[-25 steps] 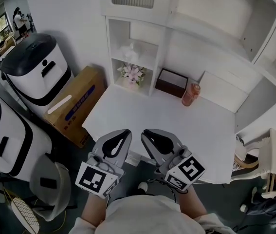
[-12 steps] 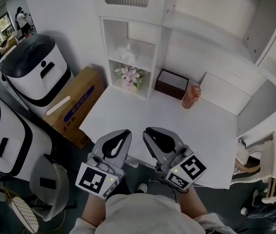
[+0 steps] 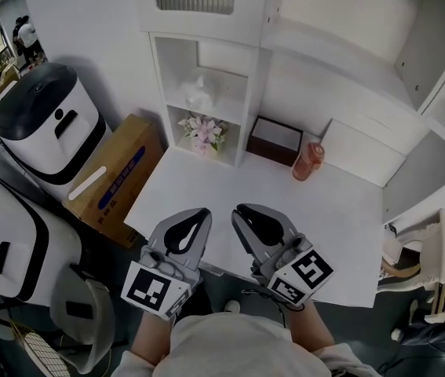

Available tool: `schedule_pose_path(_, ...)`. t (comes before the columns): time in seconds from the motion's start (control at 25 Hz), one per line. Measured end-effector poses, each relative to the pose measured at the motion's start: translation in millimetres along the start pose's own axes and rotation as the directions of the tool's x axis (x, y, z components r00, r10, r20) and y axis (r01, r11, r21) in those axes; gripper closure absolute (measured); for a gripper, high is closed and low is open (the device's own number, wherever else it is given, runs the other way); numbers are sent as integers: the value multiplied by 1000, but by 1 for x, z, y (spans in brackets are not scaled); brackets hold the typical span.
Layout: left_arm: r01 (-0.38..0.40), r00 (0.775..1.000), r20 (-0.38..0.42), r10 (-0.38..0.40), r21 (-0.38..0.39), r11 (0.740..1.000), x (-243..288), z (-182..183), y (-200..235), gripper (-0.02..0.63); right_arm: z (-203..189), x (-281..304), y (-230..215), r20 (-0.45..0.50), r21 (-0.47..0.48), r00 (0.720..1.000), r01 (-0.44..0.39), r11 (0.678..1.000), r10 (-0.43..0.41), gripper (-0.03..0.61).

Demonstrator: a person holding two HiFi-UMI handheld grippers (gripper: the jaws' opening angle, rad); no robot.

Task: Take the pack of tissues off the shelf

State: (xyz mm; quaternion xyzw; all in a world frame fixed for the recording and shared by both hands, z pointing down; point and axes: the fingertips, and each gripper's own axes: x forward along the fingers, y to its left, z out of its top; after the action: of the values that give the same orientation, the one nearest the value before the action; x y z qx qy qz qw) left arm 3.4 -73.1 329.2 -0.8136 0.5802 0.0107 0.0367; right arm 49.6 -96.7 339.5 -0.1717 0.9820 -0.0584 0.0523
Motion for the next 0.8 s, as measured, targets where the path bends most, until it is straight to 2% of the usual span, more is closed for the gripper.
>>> schedule_pose_path(0.2, 26, 1000, -6, -26, -6, 1000, 20, -3, 30, 611, -1, 30, -19, -4, 7, 1000, 26, 1000, -26, 546)
schedule_pose_path(0.44, 59, 998, -8, -59, -12, 998, 44, -2, 66, 611, 4, 65, -41, -2, 1, 997, 73, 997, -73, 588)
schedule_pose_path(0.8, 121, 993, -1, -121, -21, 992, 75, -4, 106, 611, 4, 101, -63, -9, -15, 991, 134, 991, -134, 588)
